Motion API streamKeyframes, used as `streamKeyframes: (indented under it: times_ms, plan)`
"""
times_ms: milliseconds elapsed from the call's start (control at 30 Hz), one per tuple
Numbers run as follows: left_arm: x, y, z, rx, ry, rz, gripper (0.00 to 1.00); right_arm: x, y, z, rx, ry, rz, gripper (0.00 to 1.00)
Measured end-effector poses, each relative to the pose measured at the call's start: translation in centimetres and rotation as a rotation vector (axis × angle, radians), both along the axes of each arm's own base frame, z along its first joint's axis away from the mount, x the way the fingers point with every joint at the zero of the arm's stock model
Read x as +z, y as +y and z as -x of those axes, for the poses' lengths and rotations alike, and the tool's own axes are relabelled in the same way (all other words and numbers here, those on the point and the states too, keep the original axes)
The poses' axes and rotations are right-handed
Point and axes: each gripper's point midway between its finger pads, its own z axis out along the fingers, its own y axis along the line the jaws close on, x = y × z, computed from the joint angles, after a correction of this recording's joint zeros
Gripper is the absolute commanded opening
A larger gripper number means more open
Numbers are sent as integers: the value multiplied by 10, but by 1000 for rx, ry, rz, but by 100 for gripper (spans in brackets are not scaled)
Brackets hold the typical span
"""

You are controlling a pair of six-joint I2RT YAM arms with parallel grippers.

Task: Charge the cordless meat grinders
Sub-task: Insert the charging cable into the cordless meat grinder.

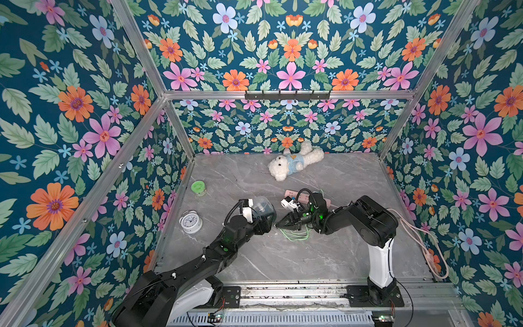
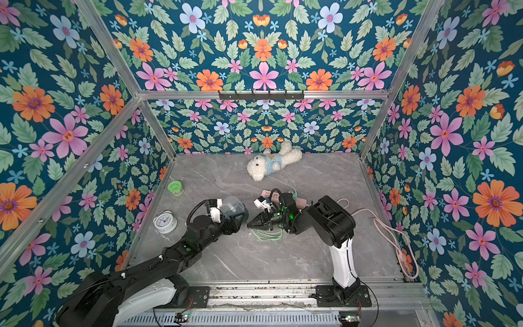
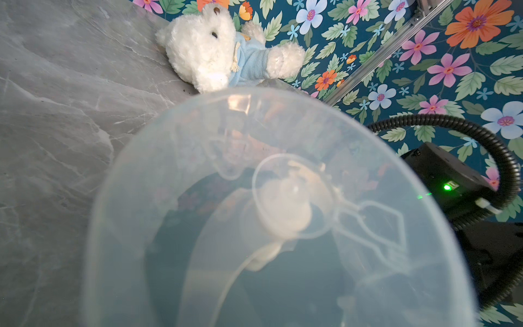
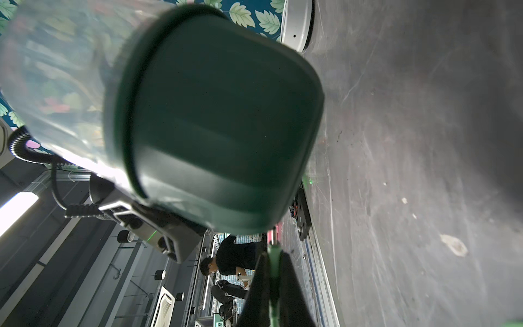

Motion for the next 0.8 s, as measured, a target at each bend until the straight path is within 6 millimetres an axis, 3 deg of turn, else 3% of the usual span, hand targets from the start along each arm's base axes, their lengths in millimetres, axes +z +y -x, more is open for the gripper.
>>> streamKeyframes:
  times_ms: [800]
  plan:
    - [3, 0, 1, -12, -21, -10, 79, 6, -4, -1, -7, -4, 6, 2]
